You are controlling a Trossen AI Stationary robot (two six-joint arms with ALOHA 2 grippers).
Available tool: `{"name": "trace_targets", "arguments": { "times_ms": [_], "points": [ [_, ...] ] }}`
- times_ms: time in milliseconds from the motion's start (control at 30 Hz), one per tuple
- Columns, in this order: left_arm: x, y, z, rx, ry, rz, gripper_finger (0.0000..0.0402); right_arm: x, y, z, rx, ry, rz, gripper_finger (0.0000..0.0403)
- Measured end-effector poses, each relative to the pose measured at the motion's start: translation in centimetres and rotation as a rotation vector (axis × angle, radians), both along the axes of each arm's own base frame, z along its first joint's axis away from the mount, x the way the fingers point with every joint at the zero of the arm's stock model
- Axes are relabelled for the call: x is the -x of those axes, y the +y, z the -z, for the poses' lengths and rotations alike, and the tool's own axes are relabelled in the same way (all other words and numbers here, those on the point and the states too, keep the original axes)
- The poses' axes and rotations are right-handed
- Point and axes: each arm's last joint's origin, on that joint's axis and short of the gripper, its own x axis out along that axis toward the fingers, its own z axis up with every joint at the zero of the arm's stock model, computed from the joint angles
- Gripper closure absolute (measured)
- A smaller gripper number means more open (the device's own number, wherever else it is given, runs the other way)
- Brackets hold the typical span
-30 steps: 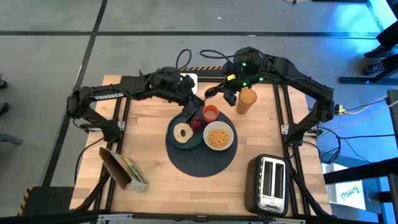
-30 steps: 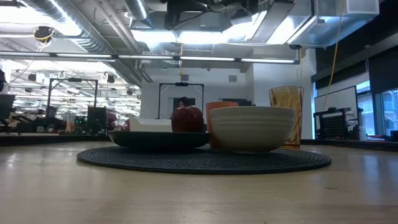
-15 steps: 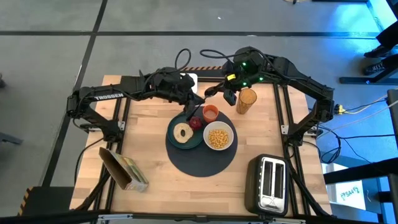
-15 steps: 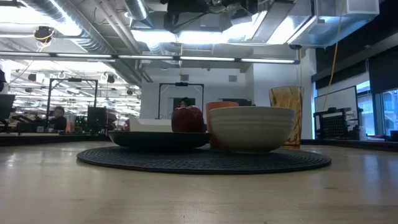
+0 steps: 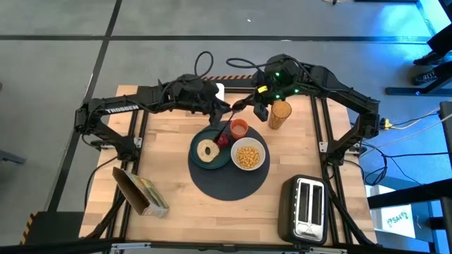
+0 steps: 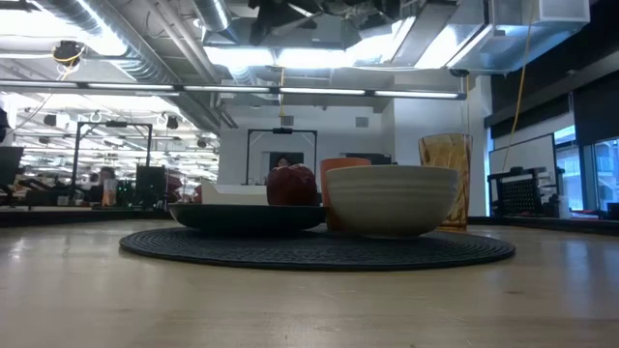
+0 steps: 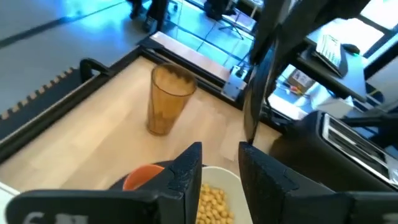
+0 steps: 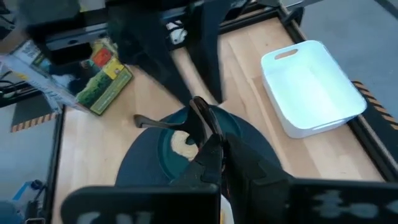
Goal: Arrange a breakfast setting
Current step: Put the spoon on the placemat to the left of the green plate
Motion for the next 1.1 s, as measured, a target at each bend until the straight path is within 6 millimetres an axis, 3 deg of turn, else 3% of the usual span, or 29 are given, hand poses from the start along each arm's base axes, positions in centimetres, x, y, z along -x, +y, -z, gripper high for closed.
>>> {"name": "trace_targets", "arguments": {
  "times_ms": [600,1100],
  "points": [
    [0.1,0.7,0.1,0.074,-0.015,0.064,0.0301,-0.1,-0.3,-0.2,0.045,-0.013,0.058,0.0403],
    [0.0,0.3,0.1,0.013,-0.005,0.068,0.0303,-0.5,-0.3,-0.8,0.04,-0.096,0.028,0.0403]
  ]
}}
